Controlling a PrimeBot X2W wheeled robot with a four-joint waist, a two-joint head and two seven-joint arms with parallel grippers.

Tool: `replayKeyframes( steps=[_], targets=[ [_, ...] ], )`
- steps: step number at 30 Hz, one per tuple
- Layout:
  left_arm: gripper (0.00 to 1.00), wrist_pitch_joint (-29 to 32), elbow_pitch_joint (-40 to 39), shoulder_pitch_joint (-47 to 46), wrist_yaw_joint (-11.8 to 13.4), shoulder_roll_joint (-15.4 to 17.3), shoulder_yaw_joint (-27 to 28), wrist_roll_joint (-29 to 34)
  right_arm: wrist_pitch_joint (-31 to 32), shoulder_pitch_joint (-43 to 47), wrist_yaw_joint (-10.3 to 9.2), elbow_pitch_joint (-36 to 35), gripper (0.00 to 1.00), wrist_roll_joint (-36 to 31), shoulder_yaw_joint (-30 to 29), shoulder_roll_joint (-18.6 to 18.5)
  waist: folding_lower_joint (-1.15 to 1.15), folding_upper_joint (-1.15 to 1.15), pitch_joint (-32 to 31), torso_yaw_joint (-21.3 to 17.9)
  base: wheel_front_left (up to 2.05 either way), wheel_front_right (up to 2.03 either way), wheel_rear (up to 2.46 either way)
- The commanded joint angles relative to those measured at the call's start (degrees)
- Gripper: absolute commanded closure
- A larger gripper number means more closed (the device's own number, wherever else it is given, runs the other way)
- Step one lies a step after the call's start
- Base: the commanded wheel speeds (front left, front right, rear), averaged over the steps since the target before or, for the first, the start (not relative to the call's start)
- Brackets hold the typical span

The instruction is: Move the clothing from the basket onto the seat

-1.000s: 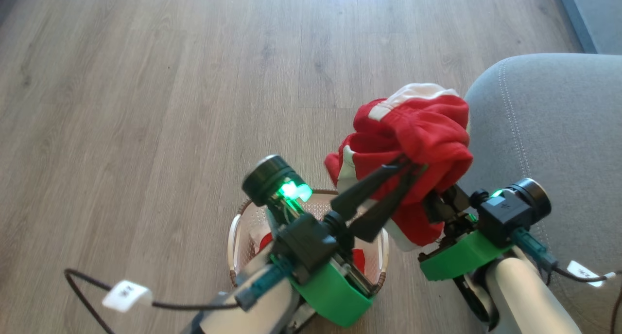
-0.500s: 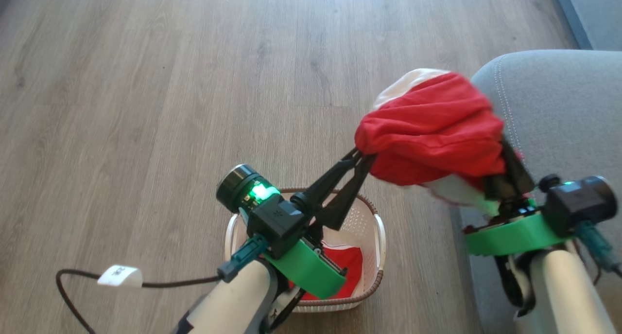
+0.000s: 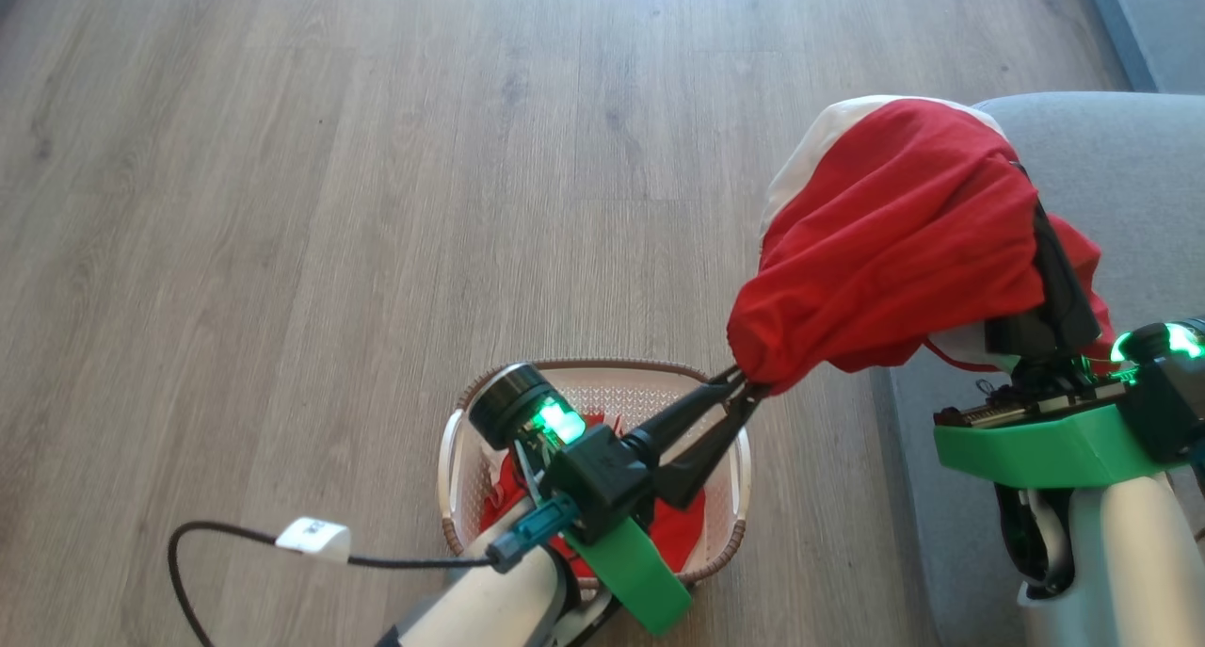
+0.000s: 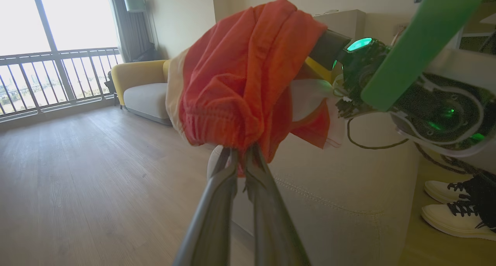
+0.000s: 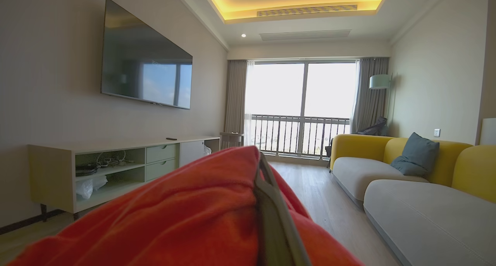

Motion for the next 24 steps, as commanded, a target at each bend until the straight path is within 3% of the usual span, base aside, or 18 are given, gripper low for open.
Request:
replayKeyframes(
  steps=[1, 10, 11, 12, 24],
  targets=[
    [1.0, -0.3, -1.4, -1.1, -0.3, -0.1, 1.4, 0.6, -0.1, -2.8, -0.01, -2.6, 1.0, 0.2, 1.6, 0.5, 0.0, 0.0, 0.0, 0.1, 0.0, 0.0, 0.0],
    [1.0, -0.3, 1.5, -0.7, -0.8, -0.1, -1.6, 4.7, -0.1, -2.3, -0.01, -2.5, 1.0, -0.3, 1.7, 0.5, 0.0, 0.0, -0.1, 0.6, 0.0, 0.0, 0.0],
    [0.14, -0.3, 1.5, -0.4, -0.9, -0.1, -1.4, 4.4, -0.1, -2.2, -0.01, -2.5, 1.0, -0.3, 1.8, 0.5, 0.0, 0.0, -0.2, 0.6, 0.0, 0.0, 0.0],
    [0.0, -0.3, 1.7, -0.1, -0.9, -0.1, -1.0, 4.1, -0.1, -2.2, -0.01, -2.5, 1.0, -0.3, 1.8, 0.5, 0.0, 0.0, -0.2, 0.6, 0.0, 0.0, 0.0],
    [0.0, -0.3, 7.8, 2.6, -0.9, 0.2, 1.2, 4.7, -0.1, -2.3, -0.01, -2.6, 1.0, -0.8, 0.6, 0.5, 0.0, 0.0, -0.1, -0.4, 0.0, 0.0, 0.0]
  ],
)
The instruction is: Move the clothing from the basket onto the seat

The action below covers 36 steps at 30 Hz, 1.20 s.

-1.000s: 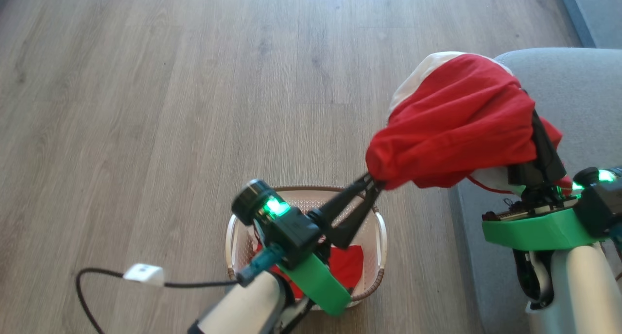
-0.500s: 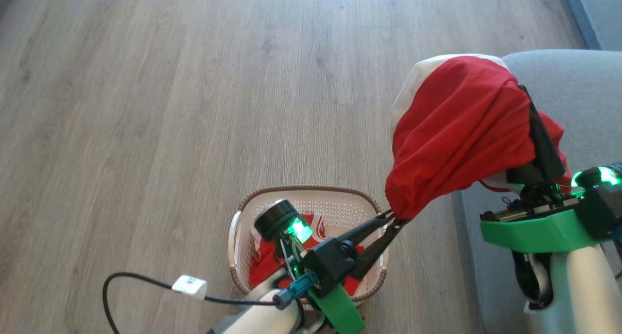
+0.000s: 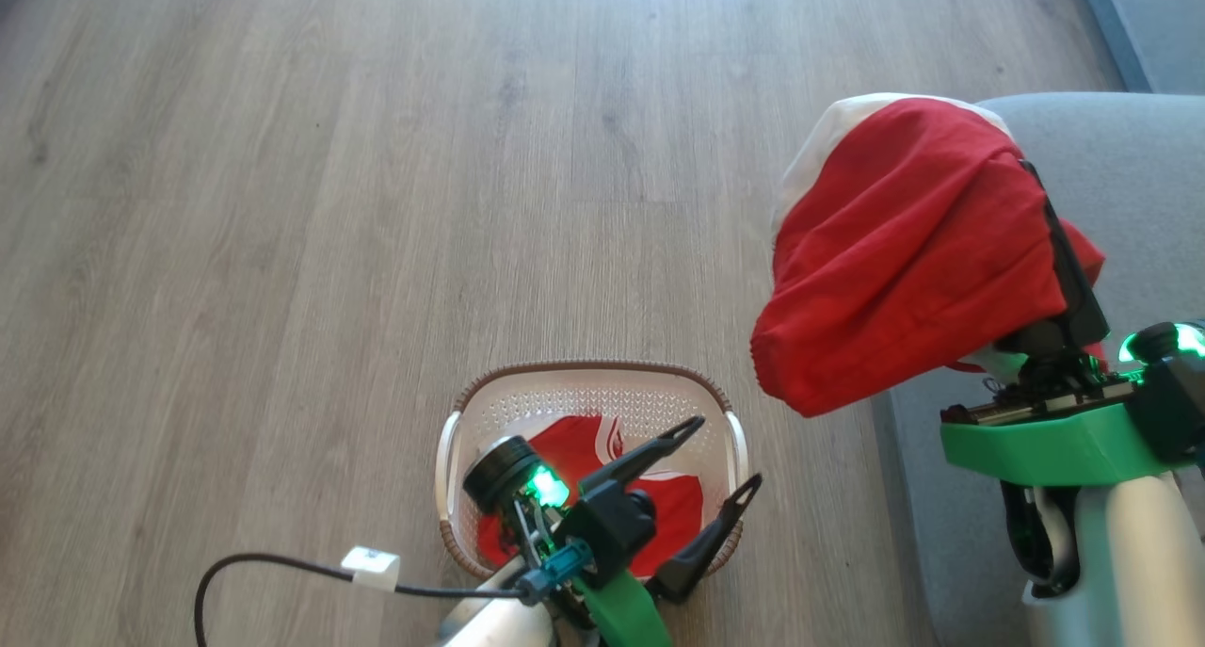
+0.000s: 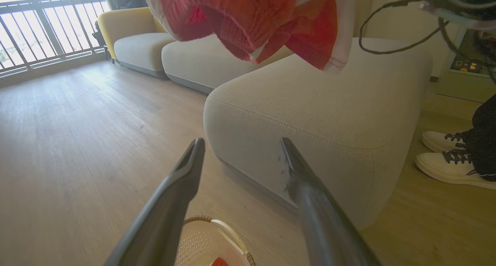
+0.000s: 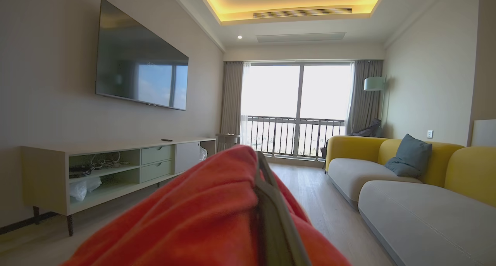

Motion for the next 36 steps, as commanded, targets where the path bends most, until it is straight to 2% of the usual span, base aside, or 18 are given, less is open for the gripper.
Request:
replayKeyframes(
  steps=[1, 7, 13, 24, 29, 36],
  targets=[
    [0.0, -0.3, -1.1, -1.0, -0.1, 0.3, 2.0, 1.0, -0.1, -2.4, -0.01, -2.4, 1.0, -0.6, 0.8, 0.4, 0.0, 0.0, 0.2, -0.2, 0.0, 0.0, 0.0],
    [0.0, -0.3, 0.8, 1.0, -0.1, 0.1, 5.1, 1.9, -0.1, -2.6, -0.01, -2.4, 1.0, -1.0, 0.0, 0.4, 0.0, 0.0, 0.5, -0.9, 0.0, 0.0, 0.0],
    [0.0, -0.3, 0.2, 2.7, -0.1, -0.1, 7.2, -0.6, -0.1, -2.7, -0.01, -2.2, 1.0, -0.7, -0.1, 0.4, 0.0, 0.0, 0.8, -1.7, 0.0, 0.0, 0.0],
    [0.0, -0.3, -0.1, 3.3, -0.1, -0.2, 7.9, -0.5, -0.1, -3.1, -0.01, -2.3, 1.0, -1.0, -0.6, 0.3, 0.0, 0.0, 1.2, -3.1, 0.0, 0.0, 0.0],
    [0.0, -0.3, -0.1, 3.1, -0.1, -0.2, 7.5, -0.4, -0.1, -3.2, -0.01, -2.4, 1.0, -1.1, -1.0, 0.4, 0.0, 0.0, 1.9, -5.6, 0.0, 0.0, 0.0],
    [0.0, -0.3, 0.1, 1.6, -0.1, -0.2, 7.2, 0.2, -0.1, -4.3, -0.01, -3.0, 1.0, -0.8, -2.9, 0.4, 0.0, 0.0, 4.0, -11.6, 0.0, 0.0, 0.0]
  ],
)
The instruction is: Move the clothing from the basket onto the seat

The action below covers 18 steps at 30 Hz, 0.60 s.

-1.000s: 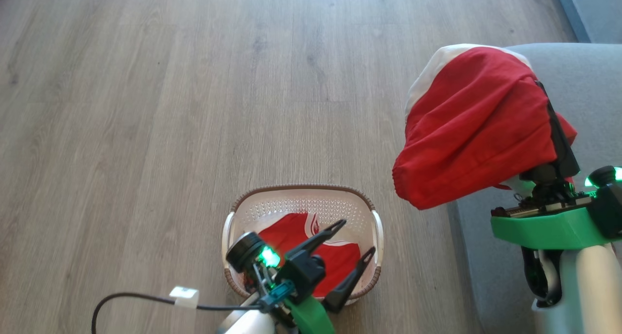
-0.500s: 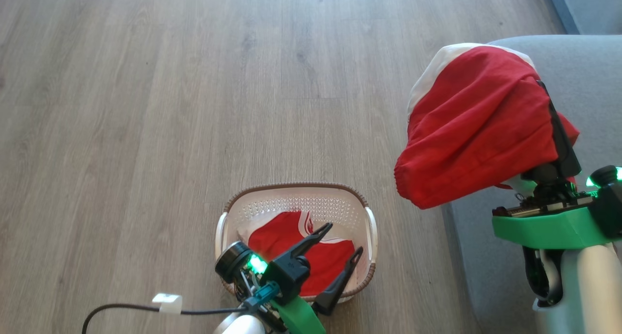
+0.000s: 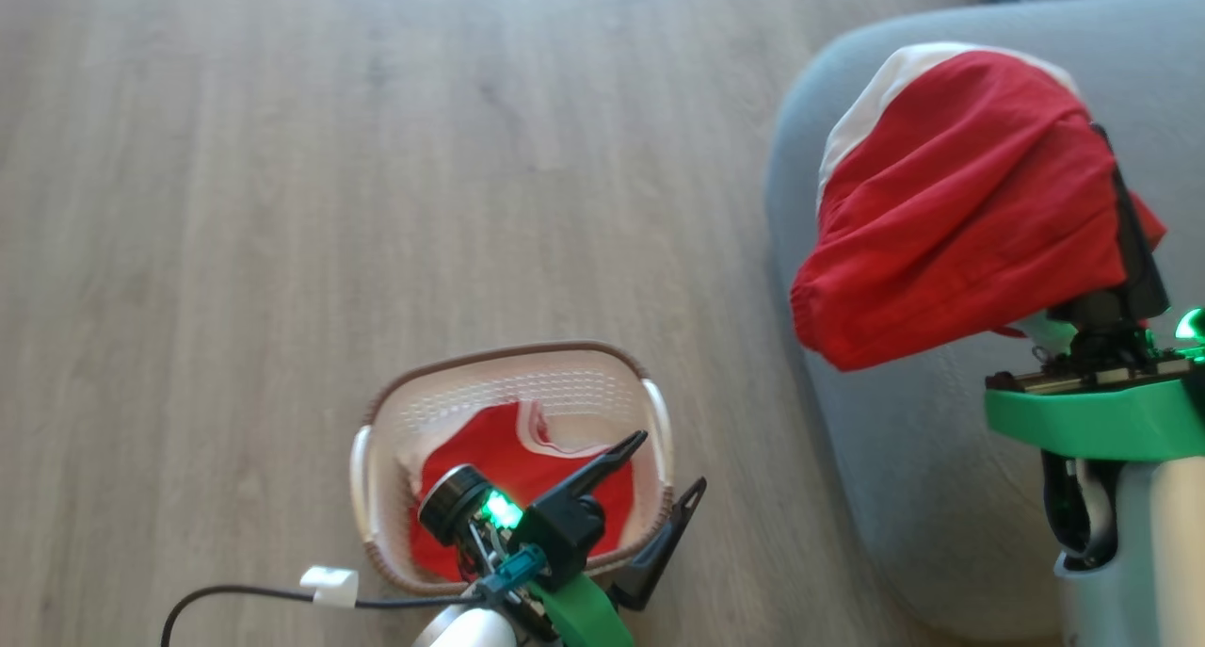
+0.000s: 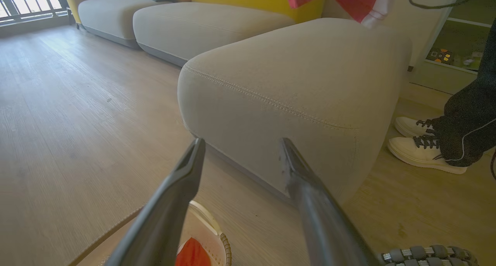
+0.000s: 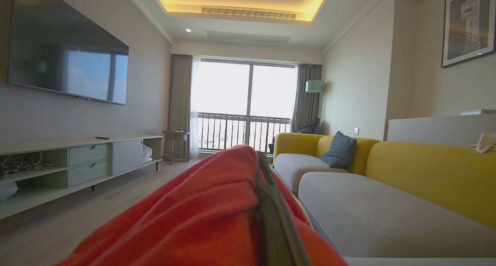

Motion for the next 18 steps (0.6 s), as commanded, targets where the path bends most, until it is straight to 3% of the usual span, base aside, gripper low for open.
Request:
replayKeyframes(
  steps=[1, 18],
  targets=[
    [0.0, -0.3, -1.5, -3.0, -0.1, -0.4, 1.6, 0.3, -0.1, -2.5, -0.01, -2.2, 1.0, 0.0, 0.7, 0.3, 0.0, 0.0, 1.4, -3.0, 0.0, 0.0, 0.0],
    [0.0, -0.3, -1.0, -5.7, -0.1, 1.4, -2.3, 0.9, -0.1, -4.0, -0.01, -2.3, 1.0, 2.8, -2.0, 0.3, 0.0, 0.0, 6.0, -22.8, 0.0, 0.0, 0.0]
  ],
)
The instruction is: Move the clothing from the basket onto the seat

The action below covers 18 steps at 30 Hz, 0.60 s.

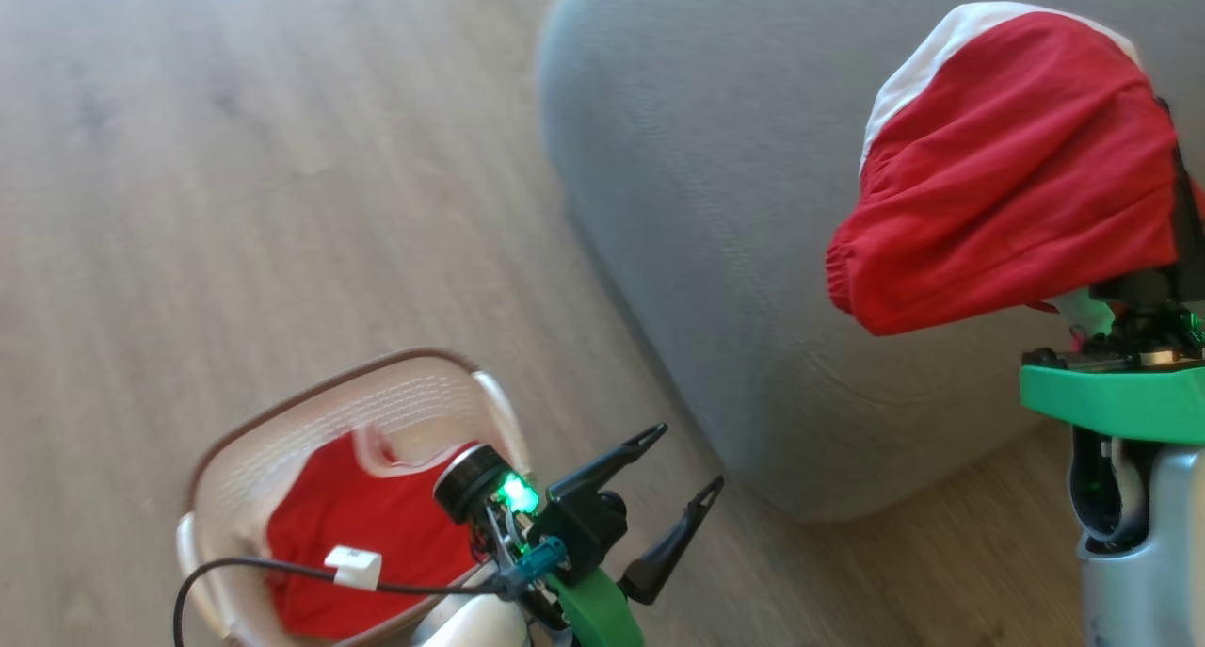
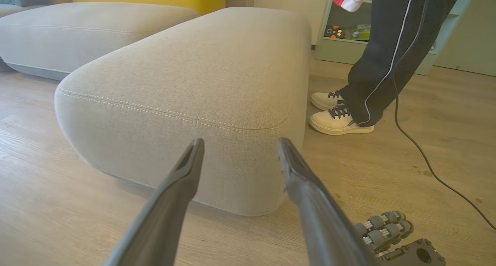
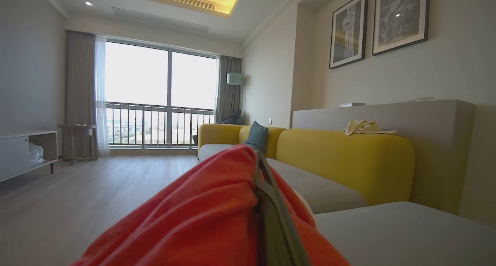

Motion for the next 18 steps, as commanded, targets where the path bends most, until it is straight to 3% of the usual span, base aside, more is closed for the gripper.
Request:
replayKeyframes(
  steps=[1, 8, 18],
  targets=[
    [0.0, -0.3, -1.7, -2.4, 0.0, 0.2, 1.4, 0.3, -0.1, -2.2, -0.01, -2.0, 1.0, 0.5, 0.9, 0.1, 0.0, 0.0, 1.9, -4.7, 0.0, 0.0, 0.0],
    [0.0, -0.3, -0.9, -4.9, 0.0, -0.1, -1.9, -1.1, -0.1, -1.1, -0.01, -3.2, 1.0, 1.1, -4.0, 0.1, 0.0, 0.0, 3.3, -5.5, 0.0, 0.0, 0.0],
    [0.0, -0.3, -0.5, -5.7, 0.0, 0.2, -1.6, -1.5, -0.1, -1.6, -0.01, -3.0, 1.0, 0.6, -6.0, 0.1, 0.0, 0.0, 3.9, -5.4, 0.0, 0.0, 0.0]
  ],
)
